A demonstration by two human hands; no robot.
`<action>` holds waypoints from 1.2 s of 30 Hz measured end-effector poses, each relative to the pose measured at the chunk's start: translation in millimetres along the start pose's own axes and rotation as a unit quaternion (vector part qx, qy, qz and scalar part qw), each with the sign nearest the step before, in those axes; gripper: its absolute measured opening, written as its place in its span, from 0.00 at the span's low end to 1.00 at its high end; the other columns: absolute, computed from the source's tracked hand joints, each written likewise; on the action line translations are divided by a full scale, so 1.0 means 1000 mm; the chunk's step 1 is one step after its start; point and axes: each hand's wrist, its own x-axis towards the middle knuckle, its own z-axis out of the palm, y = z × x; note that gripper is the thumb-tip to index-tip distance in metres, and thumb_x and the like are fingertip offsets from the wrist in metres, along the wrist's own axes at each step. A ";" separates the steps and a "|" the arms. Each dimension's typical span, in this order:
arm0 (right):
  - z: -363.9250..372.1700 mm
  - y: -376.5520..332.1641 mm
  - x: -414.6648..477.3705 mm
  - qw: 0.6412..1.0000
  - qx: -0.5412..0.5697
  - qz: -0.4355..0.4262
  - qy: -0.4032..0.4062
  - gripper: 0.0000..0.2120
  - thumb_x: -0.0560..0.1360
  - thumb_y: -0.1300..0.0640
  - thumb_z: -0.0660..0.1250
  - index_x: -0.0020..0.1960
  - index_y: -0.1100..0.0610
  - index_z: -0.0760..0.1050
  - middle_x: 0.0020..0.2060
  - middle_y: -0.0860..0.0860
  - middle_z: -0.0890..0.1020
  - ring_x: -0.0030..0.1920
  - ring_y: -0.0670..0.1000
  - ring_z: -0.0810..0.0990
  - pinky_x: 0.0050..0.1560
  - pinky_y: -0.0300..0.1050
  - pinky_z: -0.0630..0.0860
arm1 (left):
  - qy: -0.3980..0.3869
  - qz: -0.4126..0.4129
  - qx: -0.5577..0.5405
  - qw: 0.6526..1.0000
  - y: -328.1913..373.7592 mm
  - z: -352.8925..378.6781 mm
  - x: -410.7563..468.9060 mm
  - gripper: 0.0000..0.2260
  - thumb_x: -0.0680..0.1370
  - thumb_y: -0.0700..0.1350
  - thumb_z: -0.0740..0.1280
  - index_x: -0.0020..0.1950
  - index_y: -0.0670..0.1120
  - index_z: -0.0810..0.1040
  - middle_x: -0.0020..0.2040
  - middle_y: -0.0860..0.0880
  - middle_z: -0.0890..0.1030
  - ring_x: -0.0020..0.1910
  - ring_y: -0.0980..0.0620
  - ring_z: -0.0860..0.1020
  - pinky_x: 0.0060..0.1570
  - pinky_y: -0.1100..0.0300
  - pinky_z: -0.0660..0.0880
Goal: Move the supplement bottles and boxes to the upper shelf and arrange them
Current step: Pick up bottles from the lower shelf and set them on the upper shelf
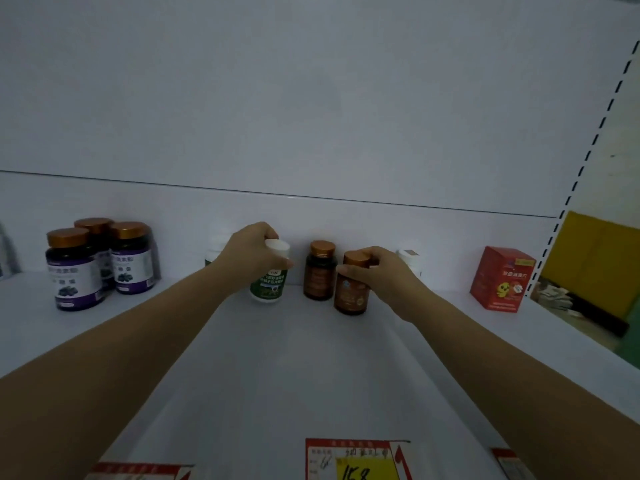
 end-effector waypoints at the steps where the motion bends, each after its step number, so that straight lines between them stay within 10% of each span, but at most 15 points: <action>1: 0.000 0.000 0.002 1.000 -0.008 -0.002 0.006 0.22 0.69 0.52 0.74 0.60 0.57 0.74 0.51 0.50 0.79 0.53 0.51 0.77 0.44 0.38 0.73 | 0.003 0.005 0.008 1.000 -0.002 0.000 0.003 0.16 0.69 0.43 0.75 0.52 0.43 0.72 0.51 0.45 0.75 0.50 0.48 0.73 0.46 0.56 0.72; 10: 0.005 0.002 0.013 0.996 -0.073 -0.030 0.041 0.22 0.69 0.52 0.74 0.59 0.58 0.73 0.48 0.49 0.77 0.49 0.49 0.75 0.36 0.35 0.71 | 0.037 0.063 0.135 0.988 -0.009 -0.001 0.015 0.22 0.67 0.44 0.77 0.58 0.39 0.78 0.57 0.41 0.73 0.53 0.45 0.73 0.49 0.60 0.68; 36: 0.020 0.002 0.021 0.931 -0.321 -0.125 0.123 0.20 0.74 0.50 0.68 0.60 0.61 0.71 0.57 0.57 0.72 0.57 0.56 0.73 0.55 0.47 0.73 | 0.063 0.101 0.360 0.925 -0.011 0.005 0.003 0.10 0.75 0.36 0.64 0.55 0.38 0.73 0.58 0.41 0.71 0.58 0.44 0.69 0.44 0.61 0.64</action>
